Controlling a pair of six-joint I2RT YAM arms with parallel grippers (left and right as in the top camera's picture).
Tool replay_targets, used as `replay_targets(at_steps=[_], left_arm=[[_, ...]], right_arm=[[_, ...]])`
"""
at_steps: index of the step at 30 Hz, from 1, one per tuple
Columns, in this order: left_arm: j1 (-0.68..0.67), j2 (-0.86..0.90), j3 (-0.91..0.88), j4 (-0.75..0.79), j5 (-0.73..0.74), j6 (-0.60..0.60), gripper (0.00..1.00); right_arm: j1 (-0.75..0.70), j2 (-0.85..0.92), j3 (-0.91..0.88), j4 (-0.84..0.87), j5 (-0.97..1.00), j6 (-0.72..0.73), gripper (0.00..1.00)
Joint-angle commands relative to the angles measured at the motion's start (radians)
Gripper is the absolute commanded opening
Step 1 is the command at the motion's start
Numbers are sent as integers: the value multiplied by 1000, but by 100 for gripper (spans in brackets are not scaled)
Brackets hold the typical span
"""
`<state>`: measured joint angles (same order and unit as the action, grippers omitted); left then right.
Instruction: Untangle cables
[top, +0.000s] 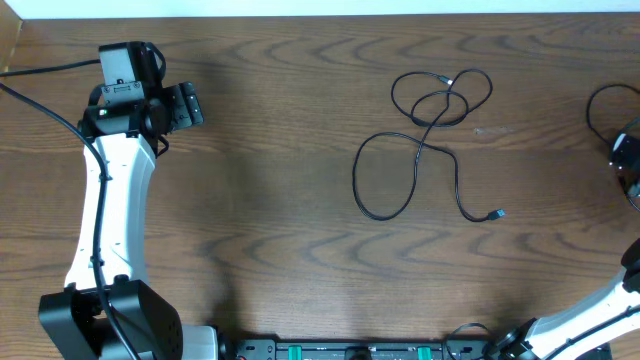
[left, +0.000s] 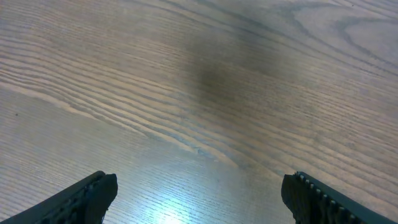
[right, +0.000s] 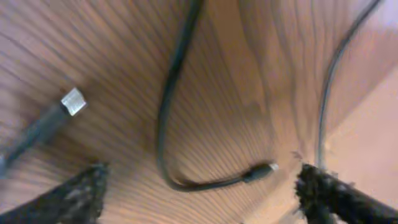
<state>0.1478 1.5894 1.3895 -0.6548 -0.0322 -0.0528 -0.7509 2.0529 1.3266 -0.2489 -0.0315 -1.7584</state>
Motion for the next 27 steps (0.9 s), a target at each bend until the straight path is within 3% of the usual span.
replay_targets(at_steps=[1, 5, 10, 16, 20, 23, 27], left_arm=[[3, -14, -5, -4, -5, -5, 90], [3, -14, -5, -3, -5, -5, 90], [3, -14, -5, -4, -5, -5, 90], [3, -14, -5, -4, -5, -5, 90], [3, -14, -5, -4, -5, -5, 90], [3, -14, -5, -4, -5, -5, 90], [3, -14, -5, -4, -5, -5, 90]], right_arm=[[34, -22, 1, -50, -80, 100, 99], [56, -64, 1, -91, -165, 167, 99], [76, -148, 1, -91, -303, 339, 99], [117, -234, 1, -85, -319, 585, 99], [197, -275, 1, -108, -365, 935, 99], [284, -274, 1, -142, -371, 1283, 99], [434, -274, 1, -204, -410, 1543, 99]])
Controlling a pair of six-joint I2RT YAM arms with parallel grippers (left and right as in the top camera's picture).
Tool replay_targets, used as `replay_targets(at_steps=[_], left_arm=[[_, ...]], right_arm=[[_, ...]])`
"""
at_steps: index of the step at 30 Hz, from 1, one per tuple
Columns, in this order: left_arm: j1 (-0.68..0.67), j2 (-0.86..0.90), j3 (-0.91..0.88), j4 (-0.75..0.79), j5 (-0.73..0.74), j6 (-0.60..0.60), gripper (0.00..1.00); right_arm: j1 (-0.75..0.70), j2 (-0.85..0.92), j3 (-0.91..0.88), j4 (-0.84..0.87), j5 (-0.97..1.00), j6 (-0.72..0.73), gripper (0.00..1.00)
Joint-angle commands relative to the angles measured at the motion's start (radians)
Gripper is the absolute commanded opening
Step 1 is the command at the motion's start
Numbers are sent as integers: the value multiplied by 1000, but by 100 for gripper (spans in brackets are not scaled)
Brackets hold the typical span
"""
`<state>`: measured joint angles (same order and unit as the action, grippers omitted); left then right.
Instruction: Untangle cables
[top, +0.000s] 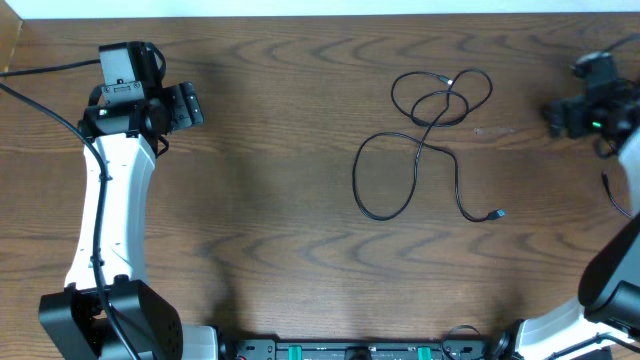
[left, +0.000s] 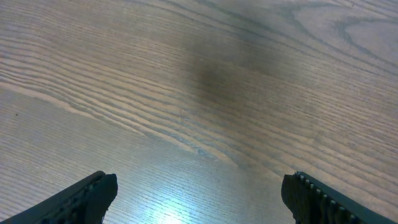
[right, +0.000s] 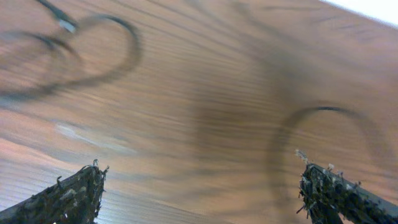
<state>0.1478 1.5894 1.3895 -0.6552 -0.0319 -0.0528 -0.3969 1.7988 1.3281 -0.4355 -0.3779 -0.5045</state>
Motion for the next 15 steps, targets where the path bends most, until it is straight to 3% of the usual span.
replay_targets(at_steps=[1, 4, 10, 15], left_arm=[[3, -14, -5, -3, -5, -5, 90], [3, -14, -6, -3, -5, -5, 90], [3, -14, -5, -3, -5, -5, 90], [3, -14, -5, -3, -5, -5, 90]], right_arm=[[119, -19, -1, -26, -120, 325, 99], [236, -19, -1, -32, -236, 434, 99], [383, -18, -2, -33, -218, 583, 99], [493, -18, -3, -84, -26, 692, 99]])
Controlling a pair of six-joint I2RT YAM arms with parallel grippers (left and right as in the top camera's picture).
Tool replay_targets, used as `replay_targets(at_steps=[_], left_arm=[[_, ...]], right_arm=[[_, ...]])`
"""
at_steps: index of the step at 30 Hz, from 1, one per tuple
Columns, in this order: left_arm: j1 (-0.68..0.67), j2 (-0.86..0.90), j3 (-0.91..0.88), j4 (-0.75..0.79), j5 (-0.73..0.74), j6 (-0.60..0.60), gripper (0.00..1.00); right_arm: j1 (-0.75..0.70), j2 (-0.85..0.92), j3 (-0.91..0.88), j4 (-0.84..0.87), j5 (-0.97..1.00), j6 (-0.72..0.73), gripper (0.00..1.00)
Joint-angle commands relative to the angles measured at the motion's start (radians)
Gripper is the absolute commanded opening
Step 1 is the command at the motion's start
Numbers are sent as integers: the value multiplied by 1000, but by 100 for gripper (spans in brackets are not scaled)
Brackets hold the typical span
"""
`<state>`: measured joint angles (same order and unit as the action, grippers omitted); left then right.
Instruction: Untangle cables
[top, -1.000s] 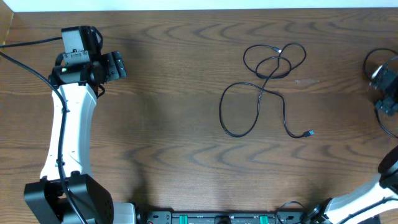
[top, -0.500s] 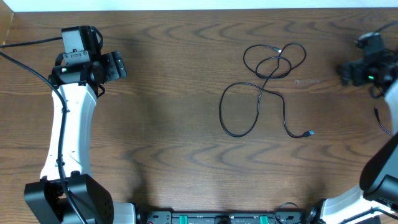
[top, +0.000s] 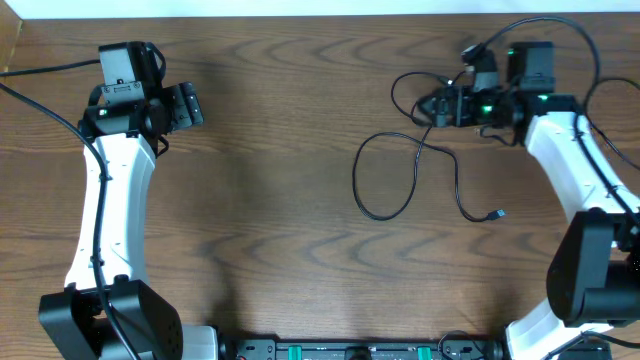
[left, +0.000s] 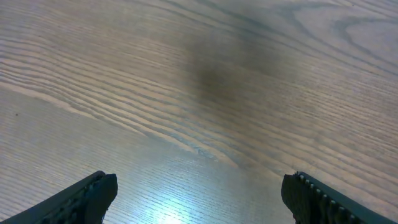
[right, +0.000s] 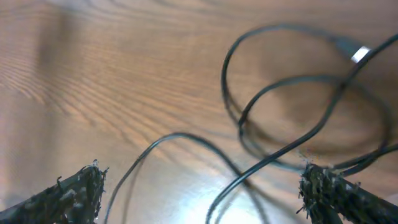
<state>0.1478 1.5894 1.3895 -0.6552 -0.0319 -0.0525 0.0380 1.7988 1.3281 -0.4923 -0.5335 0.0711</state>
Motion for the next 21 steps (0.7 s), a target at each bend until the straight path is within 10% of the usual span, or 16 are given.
replay_targets(at_steps=[1, 8, 15, 21], left_arm=[[3, -14, -5, -3, -5, -5, 90], [3, -14, -5, -3, -6, -5, 90], [3, -14, -5, -3, -6, -5, 90], [3, -14, -5, -3, -5, -5, 90]], right_arm=[[72, -18, -3, -39, 164, 120, 99], [201, -16, -3, -54, 307, 150, 99], [150, -16, -3, -133, 535, 715, 99], [100, -13, -26, -150, 570, 758, 99]])
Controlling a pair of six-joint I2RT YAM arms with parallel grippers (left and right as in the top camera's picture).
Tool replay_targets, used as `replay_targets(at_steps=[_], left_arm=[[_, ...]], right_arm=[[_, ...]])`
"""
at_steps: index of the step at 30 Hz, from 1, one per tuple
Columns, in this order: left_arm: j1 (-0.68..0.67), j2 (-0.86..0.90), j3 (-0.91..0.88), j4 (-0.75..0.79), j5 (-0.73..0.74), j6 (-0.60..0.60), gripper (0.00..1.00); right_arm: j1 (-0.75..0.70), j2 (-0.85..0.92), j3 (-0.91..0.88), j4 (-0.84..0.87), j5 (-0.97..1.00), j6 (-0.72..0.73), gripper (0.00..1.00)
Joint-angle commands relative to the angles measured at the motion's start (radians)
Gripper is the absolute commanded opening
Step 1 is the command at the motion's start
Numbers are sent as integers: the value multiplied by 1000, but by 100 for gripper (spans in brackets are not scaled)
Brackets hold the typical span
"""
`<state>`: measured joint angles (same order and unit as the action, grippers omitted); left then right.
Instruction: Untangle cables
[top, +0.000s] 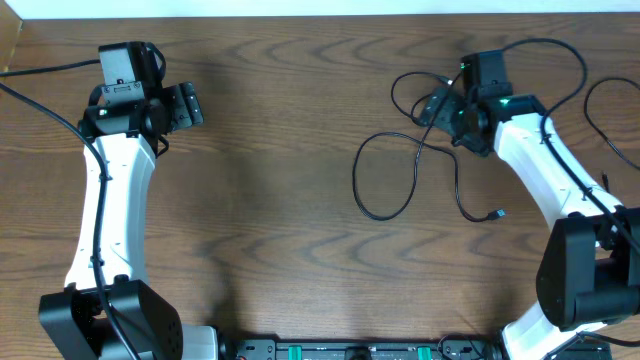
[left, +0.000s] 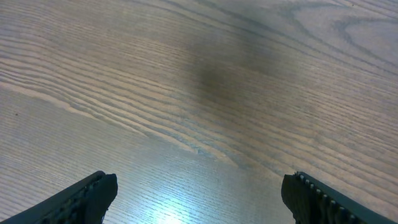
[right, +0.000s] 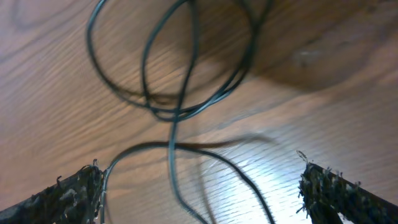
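Observation:
A thin black cable (top: 355, 180) lies right of the table's middle. It has small tangled coils at the top, a large loop below them and a blue plug (top: 498, 214) at its lower end. My right gripper (top: 438, 105) hovers open over the coils. In the right wrist view the coils (right: 155, 99) lie ahead of the gripper (right: 202, 202), and one strand (right: 172, 143) runs down between its fingers, untouched. My left gripper (top: 192, 105) is open at the far left, and in its wrist view the gripper (left: 199, 199) has only bare wood between its fingers.
Another black cable loop (top: 588, 110) lies at the table's right edge. The right arm's own lead (top: 560, 45) arcs over the top right. A rail (top: 350, 350) runs along the front edge.
My right gripper stays over the coils but has turned, with its arm now reaching from the lower right. The cable lies as before. The left arm has not moved.
My right gripper was at the far right edge over another cable's plugs. Then it was at the upper right, short of the tangled cable. Then it was over the coils, where it now hangs turned. It has stayed open and the left arm still.

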<state>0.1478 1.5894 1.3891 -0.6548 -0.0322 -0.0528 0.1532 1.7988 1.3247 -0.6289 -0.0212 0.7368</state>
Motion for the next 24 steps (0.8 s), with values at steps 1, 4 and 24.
replay_targets(at_steps=[1, 4, 24], left_arm=[[3, -14, -5, -3, -5, -5, 90], [3, -14, -5, -3, -5, -5, 90], [3, -14, -5, -3, -5, -5, 90]], right_arm=[[-18, -13, -27, -16, 68, 104, 99], [-37, -13, -73, 2, 91, 173, 98], [-89, 101, -327, 606, 146, 280, 70]])
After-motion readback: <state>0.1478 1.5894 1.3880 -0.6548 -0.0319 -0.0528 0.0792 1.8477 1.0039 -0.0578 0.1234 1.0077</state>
